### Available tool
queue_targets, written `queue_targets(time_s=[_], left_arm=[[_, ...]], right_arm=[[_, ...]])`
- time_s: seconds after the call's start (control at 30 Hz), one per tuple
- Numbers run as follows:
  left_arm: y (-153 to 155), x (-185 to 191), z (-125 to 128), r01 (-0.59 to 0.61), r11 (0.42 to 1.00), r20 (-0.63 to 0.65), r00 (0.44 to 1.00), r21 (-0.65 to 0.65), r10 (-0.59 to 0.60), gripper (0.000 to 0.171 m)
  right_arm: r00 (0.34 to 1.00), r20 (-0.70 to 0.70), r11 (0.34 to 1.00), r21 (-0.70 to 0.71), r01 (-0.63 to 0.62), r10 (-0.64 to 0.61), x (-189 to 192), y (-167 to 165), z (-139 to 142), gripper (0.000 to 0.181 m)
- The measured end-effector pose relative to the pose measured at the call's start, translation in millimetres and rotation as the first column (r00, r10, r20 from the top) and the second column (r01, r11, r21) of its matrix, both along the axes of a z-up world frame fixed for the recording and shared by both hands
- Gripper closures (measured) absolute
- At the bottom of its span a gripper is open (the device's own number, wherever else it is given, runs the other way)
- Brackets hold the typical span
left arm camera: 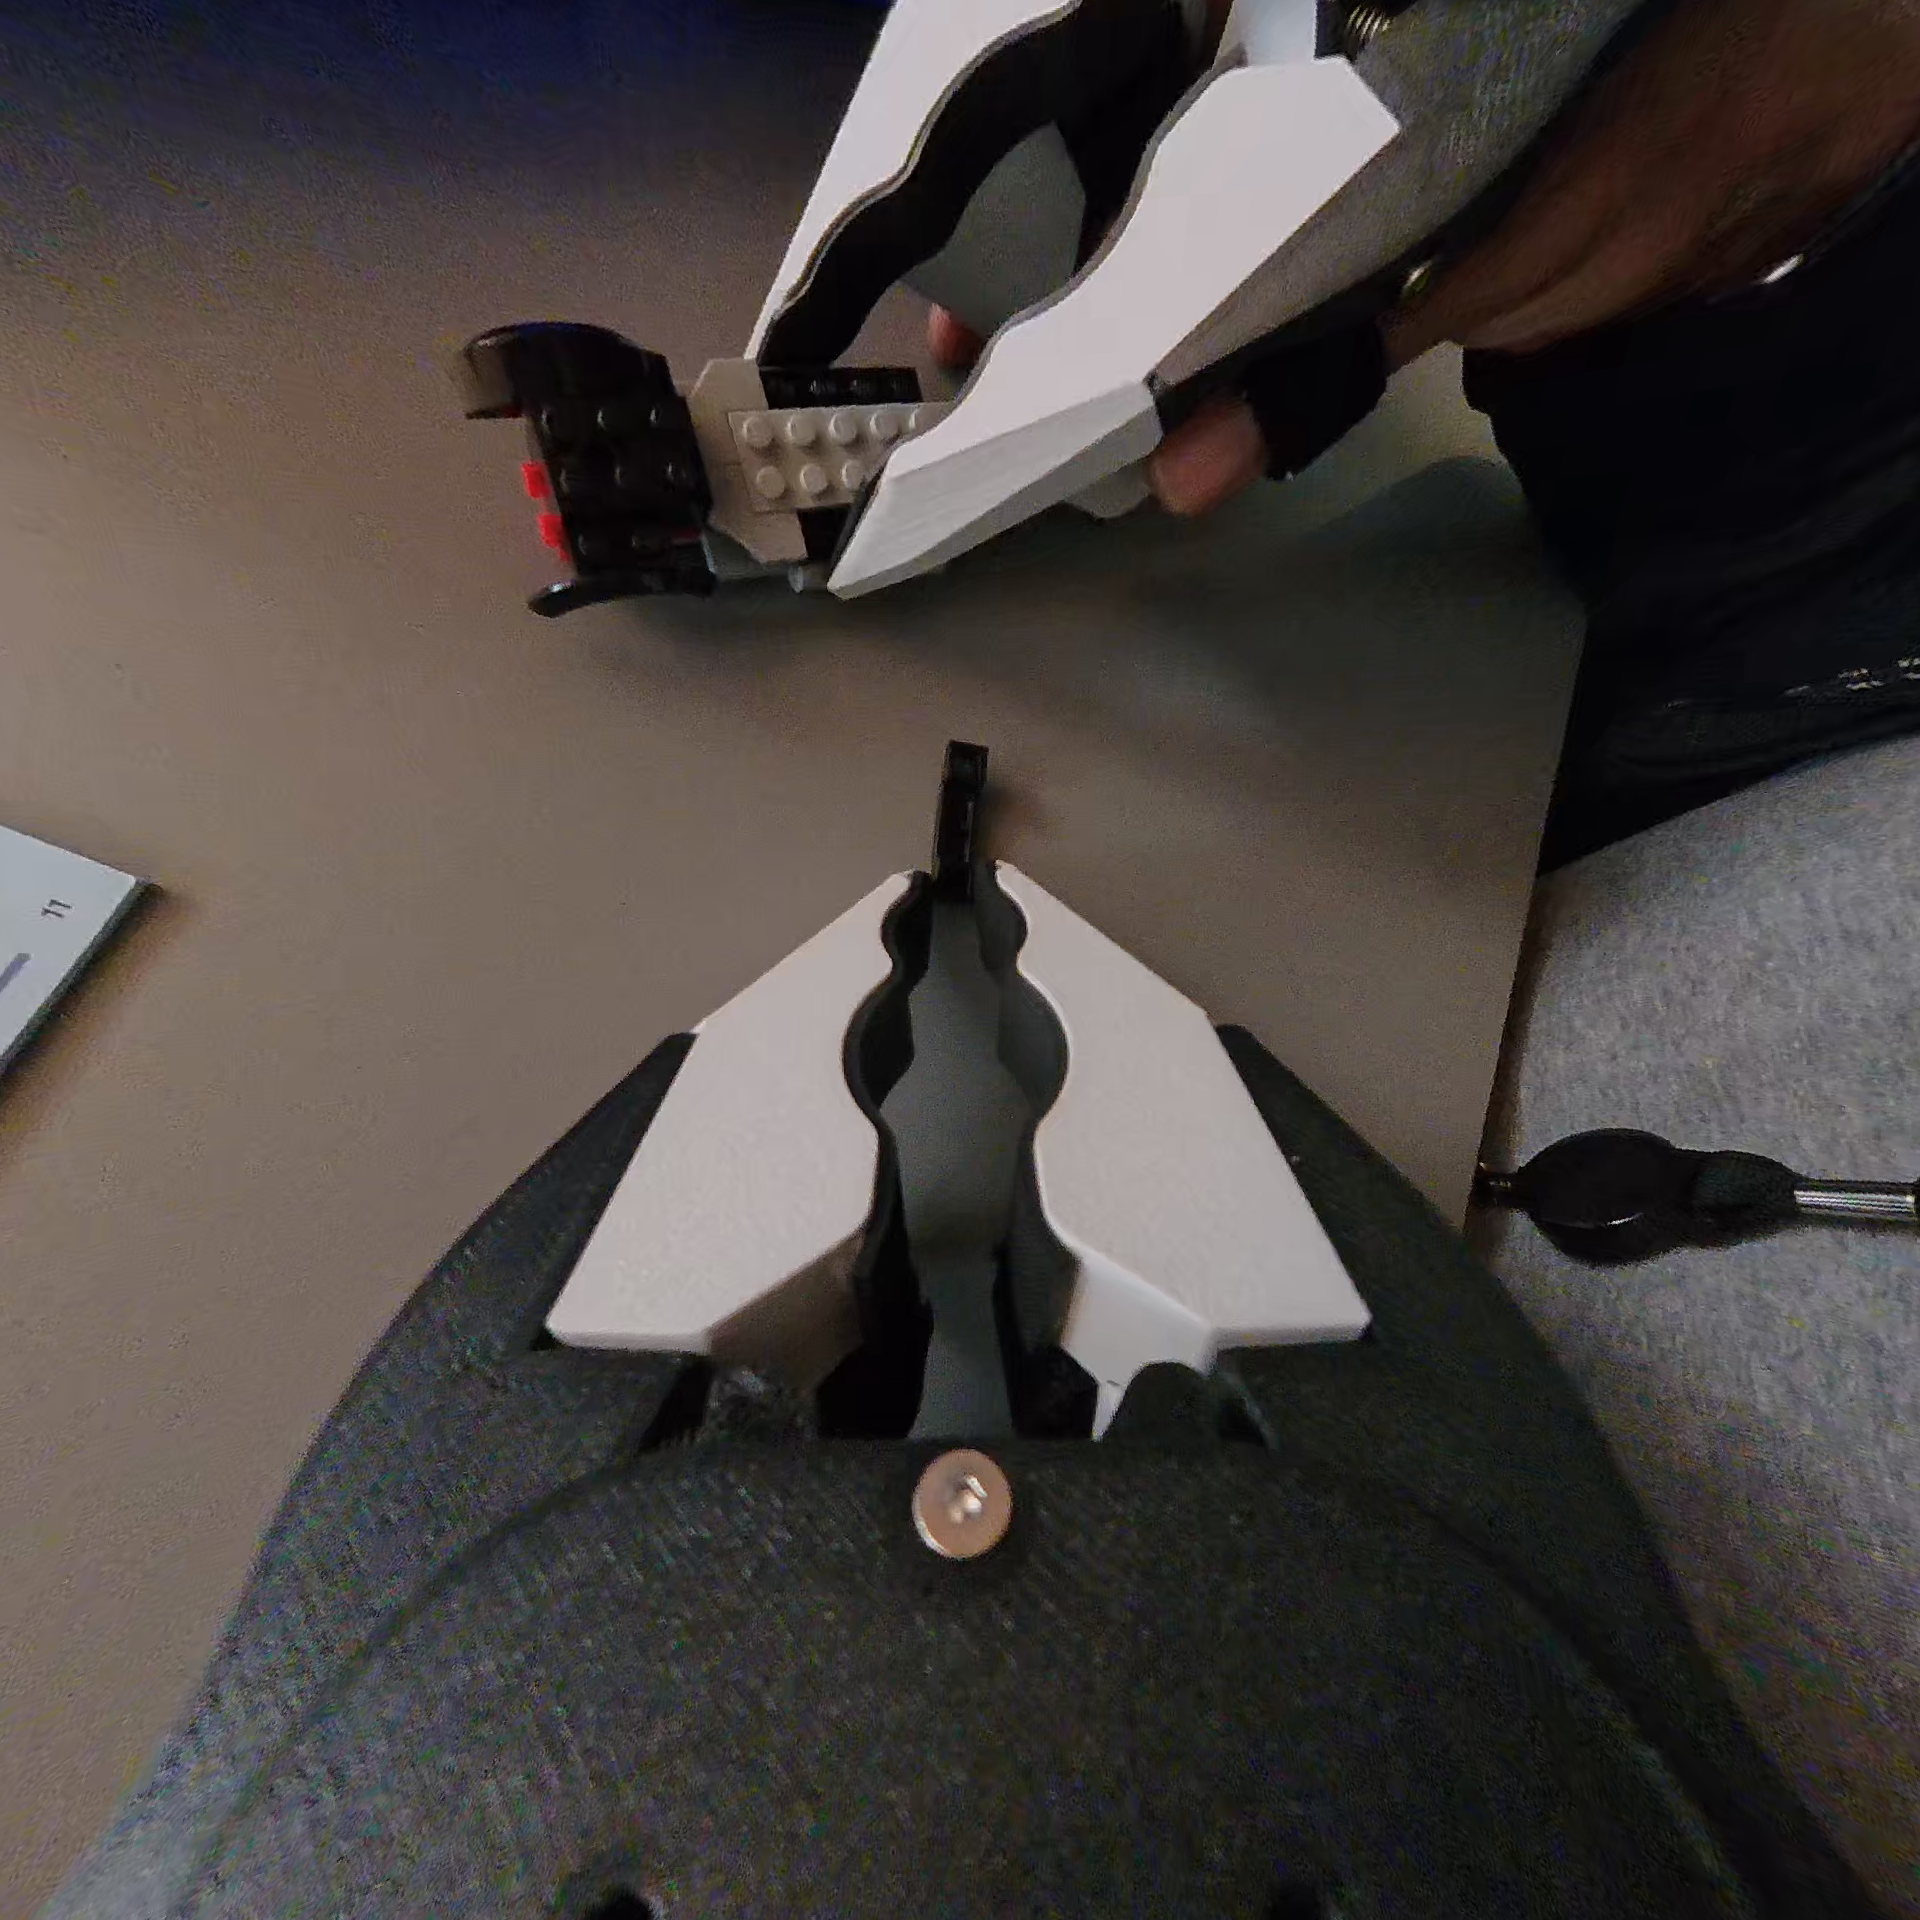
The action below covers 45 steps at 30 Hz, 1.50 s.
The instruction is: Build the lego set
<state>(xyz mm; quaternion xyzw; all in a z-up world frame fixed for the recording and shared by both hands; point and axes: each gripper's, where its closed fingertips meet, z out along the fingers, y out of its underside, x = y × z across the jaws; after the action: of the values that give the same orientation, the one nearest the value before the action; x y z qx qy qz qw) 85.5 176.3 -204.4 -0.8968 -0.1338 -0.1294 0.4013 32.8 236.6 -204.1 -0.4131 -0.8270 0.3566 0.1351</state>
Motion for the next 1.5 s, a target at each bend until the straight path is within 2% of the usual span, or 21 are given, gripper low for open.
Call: queue_targets(time_s=[0.2, 0.5, 0.67, 0.8, 1.0, 1.17, 1.3, 1.4, 1.5], left_arm=[[2.9, 3.0, 6.9, -0.009, 0.999, 0.079, 0.997, 0.046, 0.005, 0.164], [2.5, -2.3, 25.5, -0.093, 0.982, 0.241, 0.969, 0.163, 0.052, 0.164], [4.0, -8.6, 37.3, -0.165, 0.959, 0.376, 0.924, 0.231, 0.068, 0.165], [5.4, -17.0, 45.3, -0.227, 0.936, 0.481, 0.873, 0.269, 0.073, 0.165], [12.8, -21.8, 50.0, -0.276, 0.920, 0.607, 0.793, 0.278, 0.055, 0.165], [17.4, -17.5, 59.3, -0.267, 0.916, 0.691, 0.723, 0.301, -0.017, 0.164], [15.0, -13.0, 63.0, -0.226, 0.927, 0.717, 0.694, 0.300, -0.063, 0.165], [13.8, -9.7, 64.8, -0.192, 0.935, 0.732, 0.675, 0.297, -0.094, 0.165], [14.2, -6.0, 65.1, -0.160, 0.942, 0.743, 0.658, 0.295, -0.121, 0.164]], right_arm=[[1.000, -0.008, 1.000, -0.001, 0.004, -0.004, 0.4, 0.6, -0.1, 0.141], [1.000, -0.024, 1.000, -0.014, -0.011, 0.011, 0.6, 0.2, 0.8, 0.140], [0.997, -0.058, 0.998, -0.011, -0.058, 0.058, 3.1, 0.6, 3.9, 0.131], [0.979, -0.160, 0.992, -0.002, -0.128, 0.126, 5.2, 0.2, 20.1, 0.130], [0.890, -0.361, 0.947, -0.049, -0.318, 0.280, 14.1, -26.2, 52.9, 0.131], [0.778, -0.496, 0.908, 0.055, -0.416, 0.386, 17.7, -33.6, 60.5, 0.141], [0.686, -0.546, 0.864, 0.159, -0.478, 0.481, 25.4, -36.0, 63.3, 0.146], [0.634, -0.571, 0.833, 0.183, -0.521, 0.522, 31.5, -39.6, 67.4, 0.150], [0.610, -0.571, 0.815, 0.202, -0.543, 0.549, 34.2, -43.0, 66.0, 0.158]])
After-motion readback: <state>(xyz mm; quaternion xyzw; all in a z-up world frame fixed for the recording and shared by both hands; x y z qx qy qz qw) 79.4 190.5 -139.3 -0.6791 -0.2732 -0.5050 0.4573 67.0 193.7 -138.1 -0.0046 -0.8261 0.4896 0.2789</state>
